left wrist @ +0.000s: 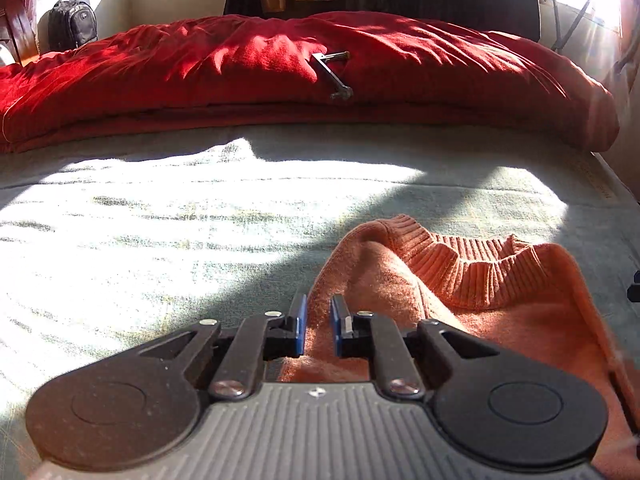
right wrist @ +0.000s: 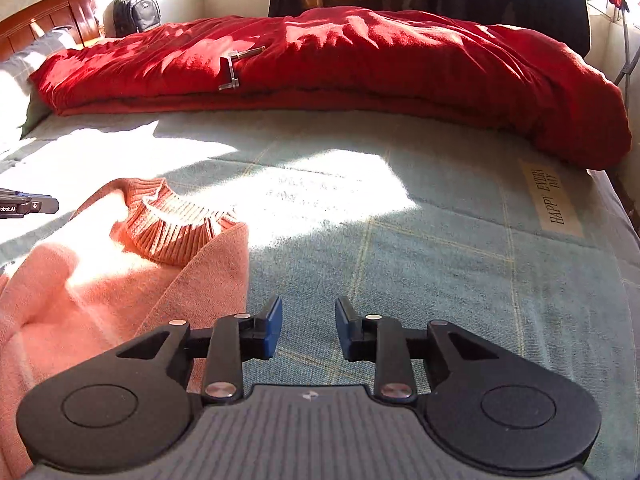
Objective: Fold clothes
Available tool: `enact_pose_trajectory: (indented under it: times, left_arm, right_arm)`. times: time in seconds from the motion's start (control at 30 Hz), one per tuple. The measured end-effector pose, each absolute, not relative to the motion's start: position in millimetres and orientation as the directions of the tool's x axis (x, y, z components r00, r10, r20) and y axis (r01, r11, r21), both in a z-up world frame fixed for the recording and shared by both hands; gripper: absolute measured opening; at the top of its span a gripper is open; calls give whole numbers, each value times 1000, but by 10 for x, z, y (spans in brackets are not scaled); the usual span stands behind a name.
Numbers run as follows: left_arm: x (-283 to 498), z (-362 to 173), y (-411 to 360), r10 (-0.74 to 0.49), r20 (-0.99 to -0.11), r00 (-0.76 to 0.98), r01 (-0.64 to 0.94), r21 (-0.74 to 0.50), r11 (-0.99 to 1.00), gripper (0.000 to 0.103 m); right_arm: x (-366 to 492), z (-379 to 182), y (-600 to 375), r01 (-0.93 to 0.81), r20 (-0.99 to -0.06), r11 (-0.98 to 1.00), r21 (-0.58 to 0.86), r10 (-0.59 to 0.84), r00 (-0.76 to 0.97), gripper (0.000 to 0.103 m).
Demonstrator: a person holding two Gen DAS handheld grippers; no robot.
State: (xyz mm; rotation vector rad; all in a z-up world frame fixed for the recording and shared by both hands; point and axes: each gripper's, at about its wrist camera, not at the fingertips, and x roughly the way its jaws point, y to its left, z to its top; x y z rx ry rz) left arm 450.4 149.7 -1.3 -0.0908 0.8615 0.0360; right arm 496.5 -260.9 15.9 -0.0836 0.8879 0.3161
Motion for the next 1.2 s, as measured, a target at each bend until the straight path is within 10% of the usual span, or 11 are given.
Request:
enact_pose_trajectory:
  times: [0.17,0.4,1.2]
  left_arm:
    - [4151,164,1432,-81,-752,655,6,-102,995,37]
    - [3400,211,1093,-163,-748,643,116,-116,986,42]
    - [2267,449,312,-232,-632,739,195,-129,972,55]
  right_arm:
    - [4682,249,-2510,-376,-774,926,23,254,580,72]
    - [4008,381,-2271,-553,-800,832,-37,307,516,101]
    - [2245,93,-1856,-651,-823,736,187,479,306,81]
